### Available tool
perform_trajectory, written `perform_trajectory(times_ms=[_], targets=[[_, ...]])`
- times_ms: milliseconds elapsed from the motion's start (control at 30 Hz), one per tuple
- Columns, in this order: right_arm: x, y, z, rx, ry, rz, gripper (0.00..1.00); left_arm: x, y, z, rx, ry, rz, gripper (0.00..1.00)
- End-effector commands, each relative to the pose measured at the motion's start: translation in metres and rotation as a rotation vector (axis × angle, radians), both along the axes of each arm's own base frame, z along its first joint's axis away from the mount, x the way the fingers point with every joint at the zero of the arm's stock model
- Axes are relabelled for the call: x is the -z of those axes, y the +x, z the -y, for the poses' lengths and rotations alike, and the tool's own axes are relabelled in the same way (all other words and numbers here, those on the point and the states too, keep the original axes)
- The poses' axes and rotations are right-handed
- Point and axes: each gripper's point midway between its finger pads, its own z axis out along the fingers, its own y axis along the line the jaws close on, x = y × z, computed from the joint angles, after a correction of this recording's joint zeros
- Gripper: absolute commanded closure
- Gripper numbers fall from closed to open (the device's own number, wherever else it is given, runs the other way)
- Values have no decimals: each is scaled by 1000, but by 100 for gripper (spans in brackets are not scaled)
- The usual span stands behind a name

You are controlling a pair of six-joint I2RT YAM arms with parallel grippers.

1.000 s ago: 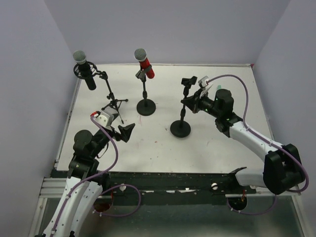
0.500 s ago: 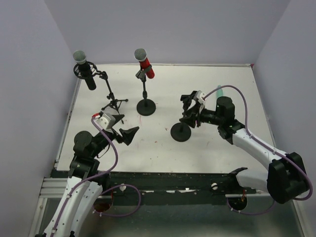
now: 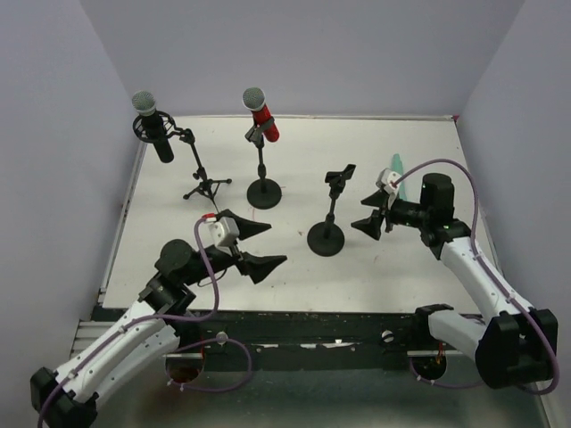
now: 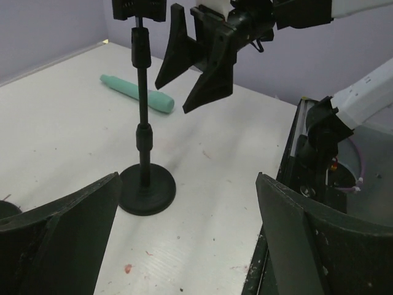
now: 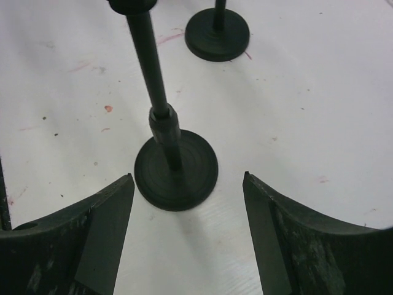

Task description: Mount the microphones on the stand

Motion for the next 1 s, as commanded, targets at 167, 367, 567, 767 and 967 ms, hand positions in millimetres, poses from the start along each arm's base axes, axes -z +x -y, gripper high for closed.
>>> perform_trajectory(times_ms=[167,367,567,767,967], targets=[[-21,5,50,105,74,-170,20,10,68,76,-112,2,-16,2],[-33,13,69,195,119,-174,21,-3,113,120,-176,-50,20,5],[-35,14,74,213,146,-197,21,0,138,143,-246,-122,46,13],[-35,15,74,204,155,-214,21,6,140,167,-213,-142,46,29],[-35,15,75,210,151,-213,21,13,137,170,-201,-112,70,77]])
